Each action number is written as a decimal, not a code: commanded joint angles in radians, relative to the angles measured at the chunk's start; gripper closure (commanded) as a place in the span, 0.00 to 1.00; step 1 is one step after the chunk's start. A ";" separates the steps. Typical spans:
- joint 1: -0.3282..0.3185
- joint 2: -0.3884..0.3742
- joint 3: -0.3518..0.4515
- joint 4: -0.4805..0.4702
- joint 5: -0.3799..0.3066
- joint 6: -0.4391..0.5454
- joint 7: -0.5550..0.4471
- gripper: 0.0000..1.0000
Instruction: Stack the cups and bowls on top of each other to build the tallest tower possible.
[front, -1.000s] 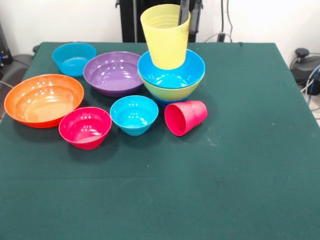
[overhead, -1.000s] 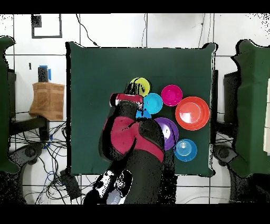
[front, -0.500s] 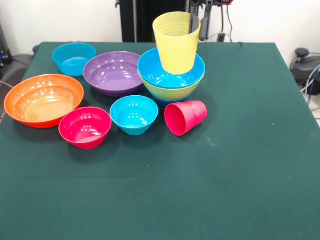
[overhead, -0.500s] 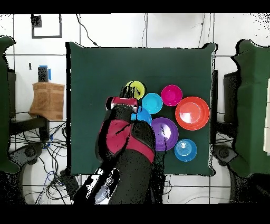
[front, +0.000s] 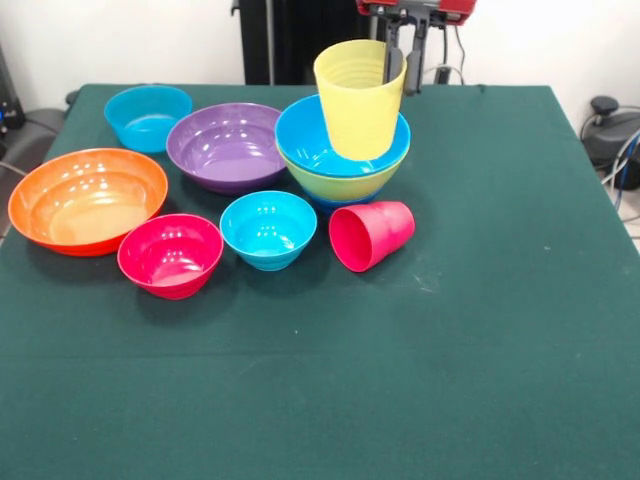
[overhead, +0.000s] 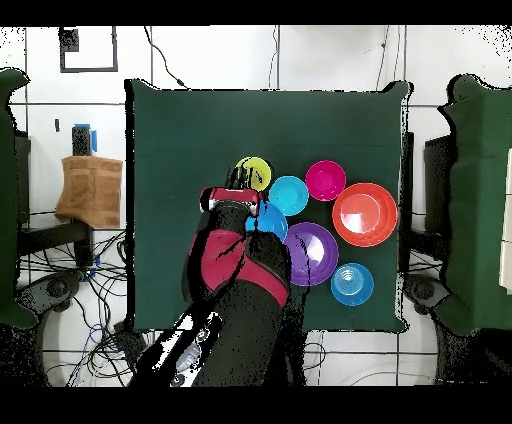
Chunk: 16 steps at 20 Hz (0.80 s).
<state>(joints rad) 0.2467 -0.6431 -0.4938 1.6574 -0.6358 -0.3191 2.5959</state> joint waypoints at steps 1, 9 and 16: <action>-0.014 0.048 0.047 0.042 0.011 -0.012 0.018 1.00; -0.009 0.068 0.032 0.045 0.022 -0.038 0.017 1.00; 0.000 0.083 0.018 0.048 0.031 -0.059 0.015 1.00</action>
<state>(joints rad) 0.2467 -0.5950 -0.5189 1.6683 -0.6340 -0.3271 2.5959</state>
